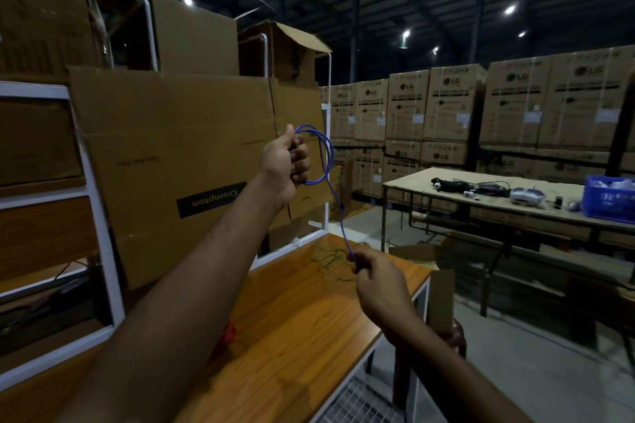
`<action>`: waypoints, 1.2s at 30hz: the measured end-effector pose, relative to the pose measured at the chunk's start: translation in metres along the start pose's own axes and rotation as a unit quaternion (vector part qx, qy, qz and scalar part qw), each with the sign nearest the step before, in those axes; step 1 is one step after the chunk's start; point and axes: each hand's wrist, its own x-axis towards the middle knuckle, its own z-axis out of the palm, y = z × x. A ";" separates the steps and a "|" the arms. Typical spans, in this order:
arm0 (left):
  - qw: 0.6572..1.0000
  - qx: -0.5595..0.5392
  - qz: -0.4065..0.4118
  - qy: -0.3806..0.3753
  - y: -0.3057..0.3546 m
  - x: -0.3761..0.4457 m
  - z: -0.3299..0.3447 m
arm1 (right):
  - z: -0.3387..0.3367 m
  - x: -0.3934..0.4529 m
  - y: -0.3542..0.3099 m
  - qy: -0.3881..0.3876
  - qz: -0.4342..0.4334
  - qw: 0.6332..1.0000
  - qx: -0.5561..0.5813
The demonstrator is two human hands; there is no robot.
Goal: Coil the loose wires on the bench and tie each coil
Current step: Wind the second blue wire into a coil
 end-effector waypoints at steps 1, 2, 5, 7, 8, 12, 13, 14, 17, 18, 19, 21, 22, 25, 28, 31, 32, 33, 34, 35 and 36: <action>1.000 0.015 0.000 0.000 -0.001 -0.001 -0.001 | -0.002 -0.003 -0.005 -0.029 -0.048 0.996 -0.062; 1.000 0.029 -0.003 -0.003 -0.002 -0.001 -0.001 | -0.005 -0.006 -0.012 -0.050 -0.101 0.987 -0.113; 0.997 0.071 -0.026 -0.022 -0.009 -0.004 -0.003 | -0.016 -0.009 -0.033 -0.017 -0.249 0.950 -0.186; 0.994 0.092 -0.047 -0.038 -0.017 -0.007 -0.003 | -0.026 -0.002 -0.042 0.066 -0.338 0.911 -0.227; 0.993 0.093 -0.059 -0.049 -0.021 -0.010 -0.003 | -0.033 0.004 -0.045 0.097 -0.374 0.891 -0.240; 0.987 0.091 -0.098 -0.086 -0.036 -0.027 0.003 | -0.055 0.036 -0.062 0.153 -0.424 0.843 -0.294; 0.985 0.105 -0.103 -0.088 -0.039 -0.031 0.006 | -0.058 0.044 -0.065 0.161 -0.424 0.838 -0.304; 0.984 0.113 -0.108 -0.090 -0.042 -0.035 0.009 | -0.060 0.051 -0.067 0.168 -0.421 0.835 -0.313; 0.980 0.090 -0.128 -0.121 -0.046 -0.045 0.012 | -0.057 0.065 -0.066 0.177 -0.370 0.860 -0.302; 0.977 0.078 -0.142 -0.135 -0.046 -0.047 0.011 | -0.055 0.068 -0.064 0.179 -0.335 0.880 -0.284; 0.975 0.071 -0.154 -0.142 -0.047 -0.048 0.009 | -0.052 0.069 -0.061 0.173 -0.296 0.902 -0.262; 0.971 0.067 -0.175 -0.147 -0.048 -0.049 0.004 | -0.047 0.070 -0.055 0.137 -0.234 0.938 -0.215; 0.970 0.063 -0.183 -0.147 -0.049 -0.049 0.001 | -0.045 0.069 -0.054 0.113 -0.204 0.957 -0.175; 0.974 0.053 -0.182 -0.123 -0.053 -0.048 -0.007 | -0.042 0.066 -0.049 0.046 -0.078 0.996 0.004; 0.976 0.073 -0.179 -0.098 -0.060 -0.048 -0.009 | -0.039 0.064 -0.043 -0.005 0.013 0.992 0.125; 0.979 0.088 -0.165 -0.078 -0.065 -0.049 -0.007 | -0.038 0.062 -0.041 -0.035 0.060 0.987 0.146; 0.980 0.093 -0.161 -0.074 -0.066 -0.049 -0.007 | -0.039 0.061 -0.041 -0.046 0.076 0.985 0.149; 0.980 0.097 -0.156 -0.073 -0.066 -0.048 -0.008 | -0.040 0.060 -0.040 -0.059 0.091 0.981 0.158; 0.981 0.102 -0.151 -0.072 -0.066 -0.048 -0.009 | -0.042 0.060 -0.038 -0.073 0.100 0.977 0.175; 0.981 0.108 -0.145 -0.069 -0.066 -0.047 -0.010 | -0.045 0.060 -0.035 -0.087 0.101 0.971 0.197; 0.981 0.117 -0.139 -0.063 -0.065 -0.045 -0.011 | -0.048 0.060 -0.031 -0.102 0.094 0.965 0.221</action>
